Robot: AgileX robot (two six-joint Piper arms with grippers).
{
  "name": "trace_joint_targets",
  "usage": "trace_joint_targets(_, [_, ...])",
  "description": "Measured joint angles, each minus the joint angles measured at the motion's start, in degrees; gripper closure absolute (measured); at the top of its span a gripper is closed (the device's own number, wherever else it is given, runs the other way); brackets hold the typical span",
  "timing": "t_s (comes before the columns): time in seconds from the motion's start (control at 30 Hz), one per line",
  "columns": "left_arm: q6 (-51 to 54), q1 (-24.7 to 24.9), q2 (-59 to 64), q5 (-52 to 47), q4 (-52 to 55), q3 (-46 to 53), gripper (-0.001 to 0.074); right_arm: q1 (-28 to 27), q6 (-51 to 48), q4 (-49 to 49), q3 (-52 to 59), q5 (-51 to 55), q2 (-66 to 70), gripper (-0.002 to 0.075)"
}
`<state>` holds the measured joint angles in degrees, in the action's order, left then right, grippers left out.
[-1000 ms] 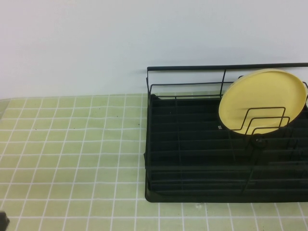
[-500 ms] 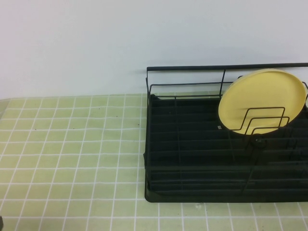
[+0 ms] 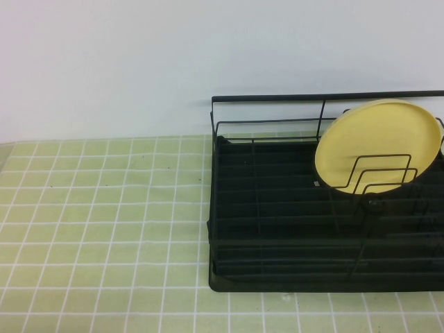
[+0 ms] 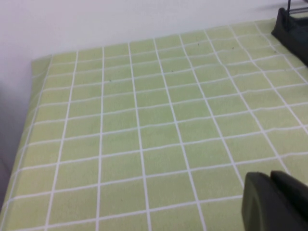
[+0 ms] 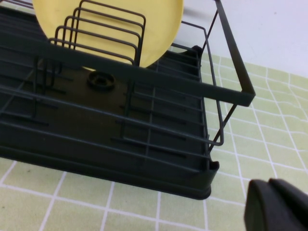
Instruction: Place plate on rack
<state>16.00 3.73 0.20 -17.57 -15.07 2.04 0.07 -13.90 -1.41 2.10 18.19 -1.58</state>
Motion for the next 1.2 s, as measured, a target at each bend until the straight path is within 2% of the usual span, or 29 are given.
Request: trace_joint_targets(1.2, [2.31, 0.0, -1.84, -0.37, -3.65, 0.0, 0.0735, 0.0, 0.0, 0.0, 0.0, 0.14, 0.0, 0.0725])
